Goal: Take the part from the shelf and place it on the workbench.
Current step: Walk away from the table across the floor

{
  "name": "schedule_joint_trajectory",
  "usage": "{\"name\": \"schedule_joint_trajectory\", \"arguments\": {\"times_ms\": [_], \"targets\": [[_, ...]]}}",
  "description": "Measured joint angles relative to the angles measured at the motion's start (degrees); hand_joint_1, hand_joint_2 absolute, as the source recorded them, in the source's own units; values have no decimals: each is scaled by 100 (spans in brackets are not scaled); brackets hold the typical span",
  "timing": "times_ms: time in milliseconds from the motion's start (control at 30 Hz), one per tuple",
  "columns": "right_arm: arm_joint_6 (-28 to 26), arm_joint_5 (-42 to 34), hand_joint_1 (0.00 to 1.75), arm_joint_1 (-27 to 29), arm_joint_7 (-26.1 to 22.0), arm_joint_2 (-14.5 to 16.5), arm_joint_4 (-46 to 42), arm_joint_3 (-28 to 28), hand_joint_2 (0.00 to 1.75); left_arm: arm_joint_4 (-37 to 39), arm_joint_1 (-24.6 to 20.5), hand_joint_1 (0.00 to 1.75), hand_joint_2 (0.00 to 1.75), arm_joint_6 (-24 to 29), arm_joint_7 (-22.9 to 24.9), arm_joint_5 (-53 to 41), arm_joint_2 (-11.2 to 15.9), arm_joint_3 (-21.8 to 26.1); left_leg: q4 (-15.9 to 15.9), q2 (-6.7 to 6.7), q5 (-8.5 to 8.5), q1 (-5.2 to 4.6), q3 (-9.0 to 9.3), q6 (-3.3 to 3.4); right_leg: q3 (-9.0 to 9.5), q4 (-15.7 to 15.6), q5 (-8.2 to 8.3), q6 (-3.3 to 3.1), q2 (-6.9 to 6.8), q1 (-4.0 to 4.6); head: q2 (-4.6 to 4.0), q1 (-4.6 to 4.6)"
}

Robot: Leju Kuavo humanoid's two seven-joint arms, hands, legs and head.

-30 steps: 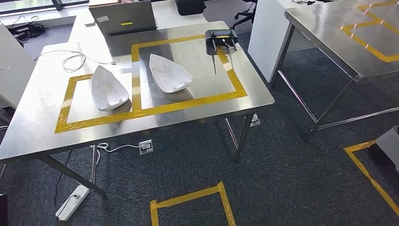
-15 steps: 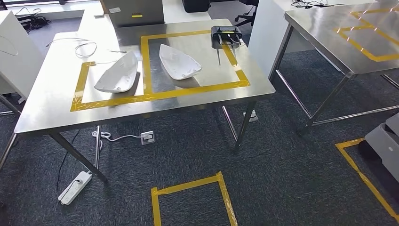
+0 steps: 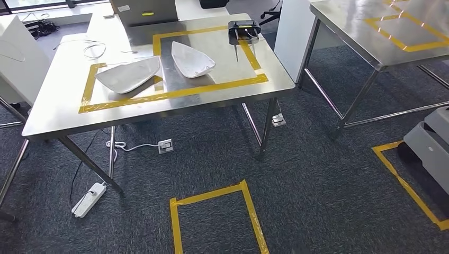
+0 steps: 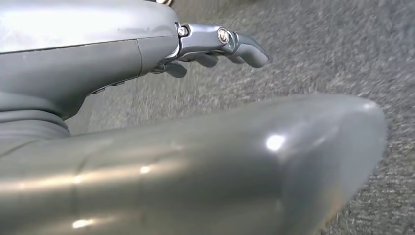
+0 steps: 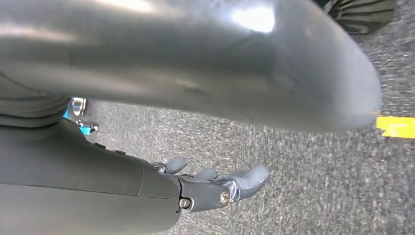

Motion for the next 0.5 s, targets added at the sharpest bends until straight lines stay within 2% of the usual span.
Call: {"name": "schedule_joint_trajectory", "arguments": {"times_ms": [33, 67, 100, 133, 167, 200, 233, 267, 300, 400, 433, 500], "targets": [[-22, -5, 0, 0, -12, 1, 0, 0, 0, 6, -62, 0, 0, -7, 55, -84, -1, -56, 316, 0, -109, 6, -18, -20, -108, 10, 78, 8, -13, -2, 0, 1], [-40, -8, 0, -1, -4, 3, 0, 0, 0, 13, -114, 0, 0, -15, 122, -155, -2, -115, 492, 1, -77, 10, 38, -33, -215, 27, 153, 20, -25, -6, 0, 2], [-54, -8, 0, -1, 20, 5, 0, 0, 0, 20, -153, 0, 0, -25, 190, -201, -4, -168, 473, 2, 61, 15, 193, -41, -322, 54, 224, 37, -33, -14, 0, 2], [-67, -5, 0, -2, 53, 9, 0, 1, 0, 27, -178, 0, 0, -32, 257, -223, -7, -210, 250, 3, 222, 20, 446, -46, -424, 88, 287, 58, -37, -24, 0, 2], [-78, -3, 0, -3, 92, 13, 0, 0, 0, 32, -194, 0, 0, -36, 322, -218, -10, -237, -136, 4, 281, 24, 759, -47, -515, 131, 341, 83, -37, -31, 0, 1], [-90, -3, 0, -2, 133, 16, 1, -1, 0, 37, -196, 0, 0, -34, 379, -200, -13, -252, -573, 0, 243, 14, 1073, -26, -593, 174, 392, 117, -32, -33, 0, 3], [-105, -4, 0, -1, 174, 20, 1, -1, 0, 44, -184, 0, 0, -28, 429, -173, -15, -263, -916, -1, 157, 3, 1286, 3, -642, 205, 439, 153, -30, -33, 0, 6], [-119, -1, 0, 0, 218, 23, 2, -2, 0, 54, -161, 0, 0, -20, 474, -144, -18, -269, -1130, -2, 62, -13, 1397, 44, -668, 219, 485, 190, -28, -32, 0, 3], [-128, 4, 0, 1, 253, 26, 2, -2, 0, 63, -136, 0, 0, -11, 504, -122, -20, -272, -1205, -4, 31, -30, 1425, 84, -676, 222, 519, 218, -27, -31, 0, 1], [-137, 23, 0, 0, 301, 26, 2, -1, 0, 74, -100, 0, 0, -3, 542, -105, -22, -274, -1187, 0, 42, -40, 1393, 121, -674, 207, 554, 247, -28, -34, 0, -9], [-134, 59, 0, 16, 376, 30, 5, 6, 0, 89, -41, 0, 0, -1, 594, -68, -31, -273, -1191, 13, 129, -35, 1306, 180, -753, 421, 300, 289, -14, -44, 0, -9], [-131, 131, 0, 48, 525, 36, 11, 29, 0, 122, 97, 0, 0, -9, 700, 26, -48, -270, -1191, 38, 355, -30, 1065, 297, -966, 1166, -357, 380, 12, -62, 0, -11]]}}
